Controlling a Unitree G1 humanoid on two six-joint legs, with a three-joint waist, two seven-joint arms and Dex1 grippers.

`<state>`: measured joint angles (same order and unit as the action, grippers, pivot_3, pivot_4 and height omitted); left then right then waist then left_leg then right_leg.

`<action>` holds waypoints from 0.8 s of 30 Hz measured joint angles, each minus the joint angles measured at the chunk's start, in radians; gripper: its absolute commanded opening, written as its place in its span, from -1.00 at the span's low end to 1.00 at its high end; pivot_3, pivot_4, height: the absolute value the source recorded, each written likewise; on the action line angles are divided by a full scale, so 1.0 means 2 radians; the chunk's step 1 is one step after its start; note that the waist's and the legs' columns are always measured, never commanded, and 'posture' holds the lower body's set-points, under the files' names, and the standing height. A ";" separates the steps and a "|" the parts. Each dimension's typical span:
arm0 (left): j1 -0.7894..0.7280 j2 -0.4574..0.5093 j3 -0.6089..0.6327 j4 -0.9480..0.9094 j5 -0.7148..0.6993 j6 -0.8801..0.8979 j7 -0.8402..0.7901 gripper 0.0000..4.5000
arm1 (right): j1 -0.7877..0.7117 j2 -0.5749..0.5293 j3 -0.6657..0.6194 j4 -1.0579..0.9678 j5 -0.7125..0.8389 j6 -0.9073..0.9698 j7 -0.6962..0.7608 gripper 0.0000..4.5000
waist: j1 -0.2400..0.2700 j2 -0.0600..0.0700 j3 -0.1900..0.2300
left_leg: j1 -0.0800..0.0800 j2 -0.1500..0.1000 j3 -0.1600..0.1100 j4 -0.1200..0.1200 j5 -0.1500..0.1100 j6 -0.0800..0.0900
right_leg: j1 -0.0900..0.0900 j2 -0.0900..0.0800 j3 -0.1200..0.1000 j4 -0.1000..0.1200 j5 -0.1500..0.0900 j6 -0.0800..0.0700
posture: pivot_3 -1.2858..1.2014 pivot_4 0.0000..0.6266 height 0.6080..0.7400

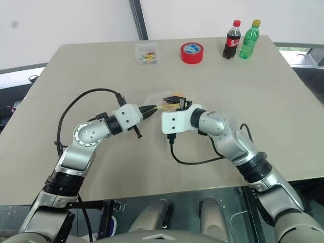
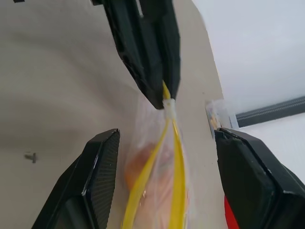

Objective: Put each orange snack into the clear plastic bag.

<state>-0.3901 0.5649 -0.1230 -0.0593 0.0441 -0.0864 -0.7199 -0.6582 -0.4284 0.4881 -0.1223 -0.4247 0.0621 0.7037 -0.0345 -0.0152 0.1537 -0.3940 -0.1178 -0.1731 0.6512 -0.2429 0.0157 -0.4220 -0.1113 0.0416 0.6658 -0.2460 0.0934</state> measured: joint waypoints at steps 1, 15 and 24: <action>0.000 0.000 0.000 -0.001 0.000 0.002 0.000 -1.00 | -0.002 0.002 0.001 0.007 -0.001 -0.004 -0.001 0.20 | 0.000 0.000 0.000 | 0.000 0.000 0.000 0.000 0.000 0.000 | 0.000 0.000 0.000 0.000 0.000 0.000 | 0.03 -0.52 1.00; 0.002 -0.001 0.000 -0.011 0.003 0.019 0.004 -1.00 | -0.024 0.015 0.003 0.051 -0.027 -0.059 -0.010 -0.49 | -0.003 0.000 0.000 | 0.000 0.000 0.000 -0.001 0.000 0.000 | 0.000 0.000 0.000 0.000 0.000 0.000 | 0.03 -0.52 1.00; 0.003 -0.001 0.000 -0.015 0.001 0.025 0.004 -1.00 | -0.025 0.024 0.003 0.053 -0.041 -0.073 -0.019 -0.49 | -0.003 0.000 0.000 | 0.000 0.000 0.000 -0.001 0.000 0.000 | 0.000 0.000 0.000 0.000 0.000 0.000 | 0.03 -0.52 1.00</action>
<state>-0.3849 0.5632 -0.1228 -0.0892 0.0458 -0.0362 -0.7119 -0.7091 -0.3794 0.4938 -0.0171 -0.5077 -0.0849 0.6666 -0.0397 -0.0151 0.1537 -0.3940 -0.1176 -0.1728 0.6500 -0.2429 0.0156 -0.4225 -0.1108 0.0419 0.6650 -0.2459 0.0933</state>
